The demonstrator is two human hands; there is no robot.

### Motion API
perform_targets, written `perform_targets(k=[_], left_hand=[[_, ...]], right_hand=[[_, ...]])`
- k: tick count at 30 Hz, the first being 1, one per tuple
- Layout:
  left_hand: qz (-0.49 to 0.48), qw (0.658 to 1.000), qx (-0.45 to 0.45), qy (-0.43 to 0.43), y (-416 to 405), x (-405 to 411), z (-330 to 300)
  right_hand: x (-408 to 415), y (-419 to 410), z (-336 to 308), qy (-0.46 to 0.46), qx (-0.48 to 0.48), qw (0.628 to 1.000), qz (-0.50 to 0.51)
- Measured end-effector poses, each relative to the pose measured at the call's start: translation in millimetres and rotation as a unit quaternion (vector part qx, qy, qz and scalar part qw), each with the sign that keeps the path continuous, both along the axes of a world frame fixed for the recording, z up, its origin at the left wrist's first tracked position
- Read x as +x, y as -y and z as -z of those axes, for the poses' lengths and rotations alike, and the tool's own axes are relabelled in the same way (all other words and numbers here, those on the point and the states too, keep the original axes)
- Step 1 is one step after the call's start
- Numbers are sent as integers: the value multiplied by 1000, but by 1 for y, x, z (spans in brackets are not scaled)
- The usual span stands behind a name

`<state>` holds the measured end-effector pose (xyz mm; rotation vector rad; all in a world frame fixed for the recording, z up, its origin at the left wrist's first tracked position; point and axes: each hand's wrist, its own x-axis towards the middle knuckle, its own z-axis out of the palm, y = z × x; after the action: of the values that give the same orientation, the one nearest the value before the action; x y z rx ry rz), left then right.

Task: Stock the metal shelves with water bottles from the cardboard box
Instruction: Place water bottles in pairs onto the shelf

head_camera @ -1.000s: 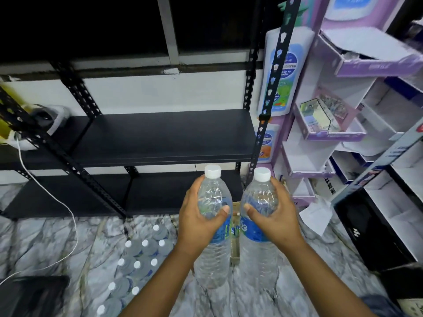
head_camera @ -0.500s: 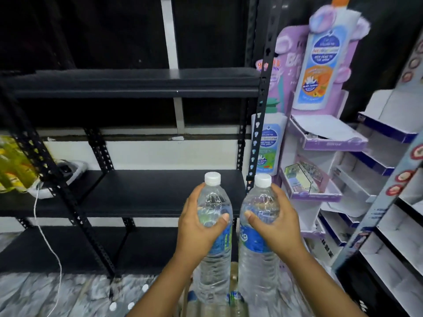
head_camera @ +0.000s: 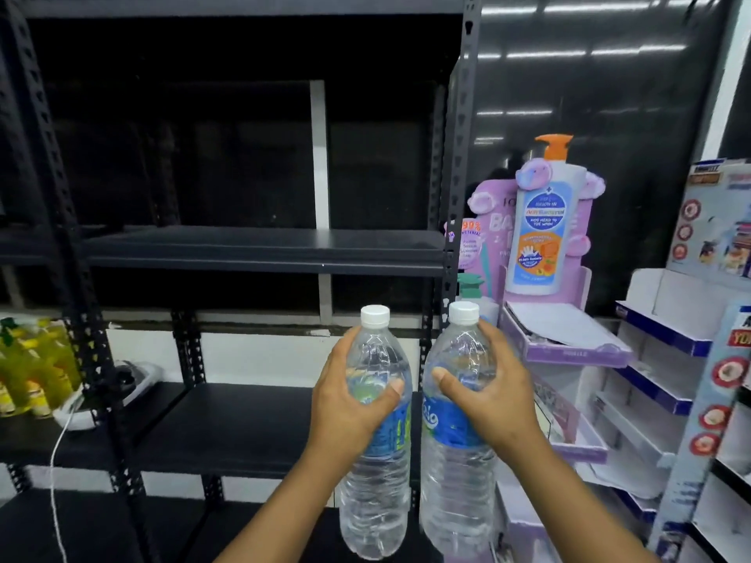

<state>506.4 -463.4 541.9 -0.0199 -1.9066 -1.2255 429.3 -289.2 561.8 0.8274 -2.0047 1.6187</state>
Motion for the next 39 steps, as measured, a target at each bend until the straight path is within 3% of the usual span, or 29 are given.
perform_targets(k=[14, 27, 39], left_hand=[[3, 991, -42, -130, 72, -87, -103], [24, 965, -99, -242, 139, -171, -220], [-11, 957, -111, -267, 149, -243, -280]], right_hand=[[-73, 76, -110, -121, -46, 992, -4], [-152, 147, -218, -268, -111, 956, 47], [-225, 162, -277, -265, -98, 958, 46]])
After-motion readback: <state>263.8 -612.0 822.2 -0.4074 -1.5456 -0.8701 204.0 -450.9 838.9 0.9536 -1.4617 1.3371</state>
